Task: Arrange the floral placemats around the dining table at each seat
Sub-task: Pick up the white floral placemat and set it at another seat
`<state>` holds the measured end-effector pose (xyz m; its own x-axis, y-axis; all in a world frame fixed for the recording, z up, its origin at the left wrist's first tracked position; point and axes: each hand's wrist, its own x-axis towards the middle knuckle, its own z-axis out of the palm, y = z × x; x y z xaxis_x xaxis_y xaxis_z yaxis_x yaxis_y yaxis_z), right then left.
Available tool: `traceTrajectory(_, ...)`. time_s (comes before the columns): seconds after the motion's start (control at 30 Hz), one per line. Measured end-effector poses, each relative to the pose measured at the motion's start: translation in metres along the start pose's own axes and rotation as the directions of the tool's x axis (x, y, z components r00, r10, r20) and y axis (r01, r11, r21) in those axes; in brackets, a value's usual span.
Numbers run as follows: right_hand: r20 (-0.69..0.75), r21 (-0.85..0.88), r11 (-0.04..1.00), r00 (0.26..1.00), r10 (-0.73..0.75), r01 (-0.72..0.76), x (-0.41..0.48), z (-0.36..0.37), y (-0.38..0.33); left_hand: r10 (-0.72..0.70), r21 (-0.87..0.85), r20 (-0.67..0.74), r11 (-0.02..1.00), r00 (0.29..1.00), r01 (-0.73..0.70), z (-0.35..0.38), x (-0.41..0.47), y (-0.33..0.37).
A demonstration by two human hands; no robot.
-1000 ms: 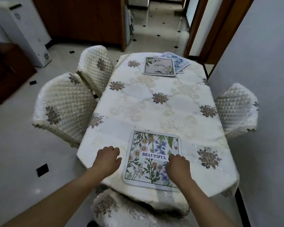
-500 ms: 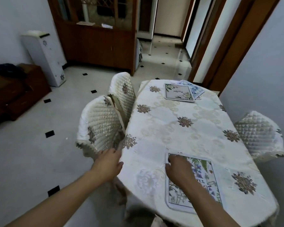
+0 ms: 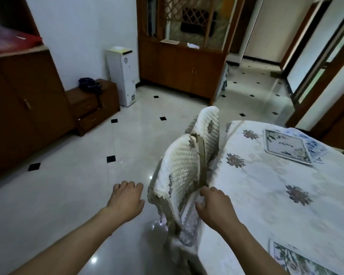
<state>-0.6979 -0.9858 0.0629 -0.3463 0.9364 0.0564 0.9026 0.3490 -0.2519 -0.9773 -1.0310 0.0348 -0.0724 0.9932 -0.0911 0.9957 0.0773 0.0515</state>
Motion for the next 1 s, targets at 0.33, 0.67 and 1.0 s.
traceTrajectory(0.33,0.044,0.071,0.970,0.971,-0.237,0.233,0.182,0.034,-0.108,-0.219,-0.034,-0.041,0.976,0.975,0.217,-0.037,0.076,-0.125)
traceTrajectory(0.67,0.099,-0.001,0.959,0.954,-0.283,0.284,0.341,0.086,-0.223,-0.304,-0.123,-0.091,0.949,0.948,0.292,-0.039,0.178,-0.293)
traceTrajectory(1.0,0.059,0.020,0.999,0.997,-0.048,0.047,0.468,0.093,-0.274,-0.102,-0.089,-0.122,0.992,0.987,0.091,-0.073,0.339,-0.408)
